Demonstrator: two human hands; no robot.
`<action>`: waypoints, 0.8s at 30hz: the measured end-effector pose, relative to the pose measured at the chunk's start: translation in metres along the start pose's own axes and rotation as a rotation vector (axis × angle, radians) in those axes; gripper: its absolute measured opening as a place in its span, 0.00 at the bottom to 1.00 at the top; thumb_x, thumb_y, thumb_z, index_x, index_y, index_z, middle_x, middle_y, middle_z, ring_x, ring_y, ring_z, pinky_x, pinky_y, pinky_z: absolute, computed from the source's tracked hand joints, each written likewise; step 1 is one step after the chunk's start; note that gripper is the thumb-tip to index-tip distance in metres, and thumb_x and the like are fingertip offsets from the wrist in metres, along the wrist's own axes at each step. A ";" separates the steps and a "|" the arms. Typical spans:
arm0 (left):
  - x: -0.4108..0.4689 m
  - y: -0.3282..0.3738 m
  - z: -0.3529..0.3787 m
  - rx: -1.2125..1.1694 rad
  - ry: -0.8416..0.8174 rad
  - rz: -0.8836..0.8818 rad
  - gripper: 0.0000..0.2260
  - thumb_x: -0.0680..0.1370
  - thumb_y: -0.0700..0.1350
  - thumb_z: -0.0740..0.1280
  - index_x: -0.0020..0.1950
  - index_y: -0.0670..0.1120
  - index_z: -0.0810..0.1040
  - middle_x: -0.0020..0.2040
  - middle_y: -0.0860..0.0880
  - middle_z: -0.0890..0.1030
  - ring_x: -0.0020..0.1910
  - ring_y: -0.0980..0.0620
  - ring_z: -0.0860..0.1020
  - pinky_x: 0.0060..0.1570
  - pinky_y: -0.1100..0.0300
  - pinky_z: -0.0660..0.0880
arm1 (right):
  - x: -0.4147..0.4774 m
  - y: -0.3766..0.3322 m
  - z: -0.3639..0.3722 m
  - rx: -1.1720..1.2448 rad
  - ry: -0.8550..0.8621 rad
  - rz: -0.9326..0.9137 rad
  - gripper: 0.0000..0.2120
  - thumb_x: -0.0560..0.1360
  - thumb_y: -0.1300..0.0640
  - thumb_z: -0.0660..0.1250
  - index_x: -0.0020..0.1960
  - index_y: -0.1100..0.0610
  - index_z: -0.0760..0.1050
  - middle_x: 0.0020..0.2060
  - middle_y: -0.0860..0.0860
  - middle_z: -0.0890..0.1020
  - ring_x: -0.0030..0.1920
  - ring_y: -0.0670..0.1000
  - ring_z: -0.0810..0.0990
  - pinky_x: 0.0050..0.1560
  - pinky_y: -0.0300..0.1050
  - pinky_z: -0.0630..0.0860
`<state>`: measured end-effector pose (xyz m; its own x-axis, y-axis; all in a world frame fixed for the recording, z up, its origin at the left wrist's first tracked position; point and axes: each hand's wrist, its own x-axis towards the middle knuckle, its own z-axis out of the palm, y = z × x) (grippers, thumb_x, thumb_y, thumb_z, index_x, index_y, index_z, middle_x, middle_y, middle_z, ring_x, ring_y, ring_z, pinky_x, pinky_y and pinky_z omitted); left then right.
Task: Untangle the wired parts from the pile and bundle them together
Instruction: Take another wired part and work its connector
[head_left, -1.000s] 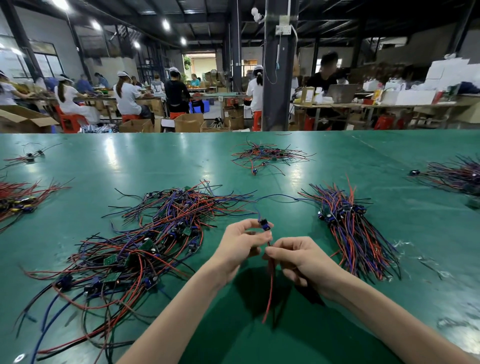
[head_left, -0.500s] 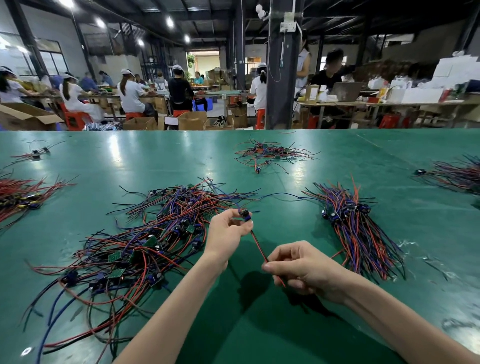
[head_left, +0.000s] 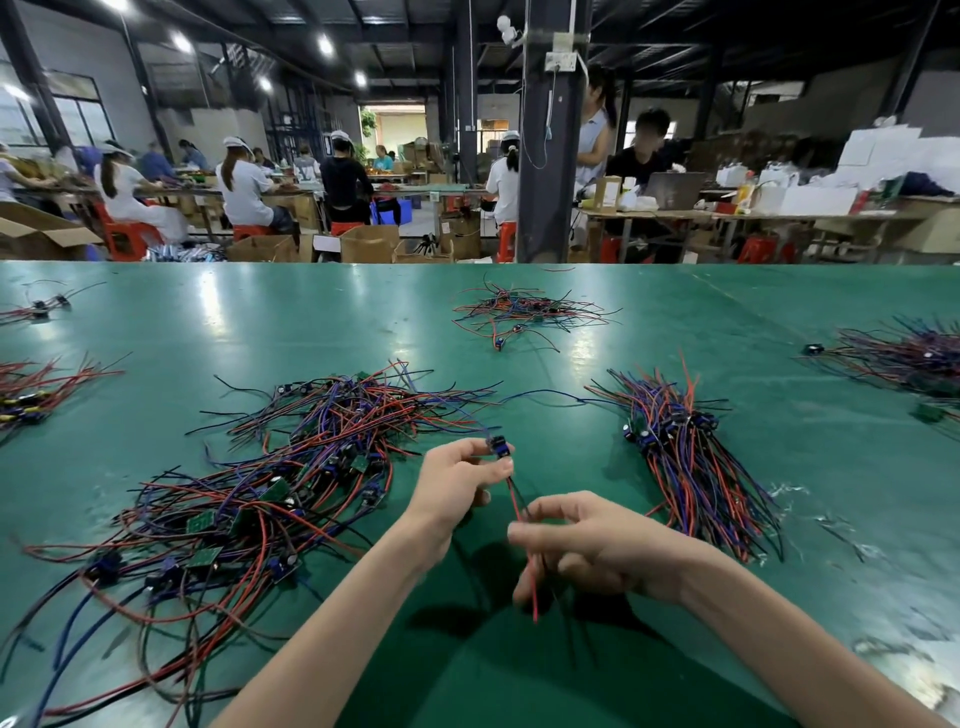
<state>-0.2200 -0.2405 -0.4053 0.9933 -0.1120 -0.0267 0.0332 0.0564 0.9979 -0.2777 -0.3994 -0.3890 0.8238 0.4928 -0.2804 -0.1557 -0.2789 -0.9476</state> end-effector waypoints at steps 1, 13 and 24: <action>-0.001 0.001 0.001 -0.020 -0.034 -0.012 0.07 0.73 0.34 0.70 0.43 0.46 0.82 0.31 0.53 0.77 0.26 0.59 0.69 0.29 0.68 0.67 | 0.002 -0.001 -0.002 0.017 0.064 -0.001 0.18 0.71 0.43 0.68 0.49 0.56 0.69 0.40 0.57 0.85 0.17 0.43 0.57 0.19 0.34 0.48; -0.009 -0.004 0.012 -0.047 -0.205 -0.025 0.11 0.74 0.42 0.71 0.56 0.47 0.77 0.44 0.54 0.82 0.35 0.61 0.78 0.35 0.68 0.74 | 0.011 -0.012 -0.034 0.141 0.628 -0.230 0.05 0.76 0.67 0.65 0.41 0.64 0.75 0.27 0.54 0.78 0.17 0.43 0.68 0.15 0.33 0.62; -0.011 -0.001 0.011 -0.015 -0.214 -0.052 0.05 0.78 0.43 0.66 0.53 0.45 0.78 0.52 0.47 0.80 0.34 0.57 0.77 0.35 0.65 0.75 | -0.007 0.022 -0.115 -0.240 1.144 0.084 0.01 0.71 0.64 0.70 0.41 0.60 0.80 0.26 0.53 0.81 0.21 0.47 0.70 0.20 0.35 0.67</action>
<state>-0.2325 -0.2501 -0.4054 0.9442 -0.3231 -0.0635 0.0873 0.0597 0.9944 -0.2237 -0.5037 -0.3900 0.8449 -0.5295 0.0763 -0.2268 -0.4836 -0.8454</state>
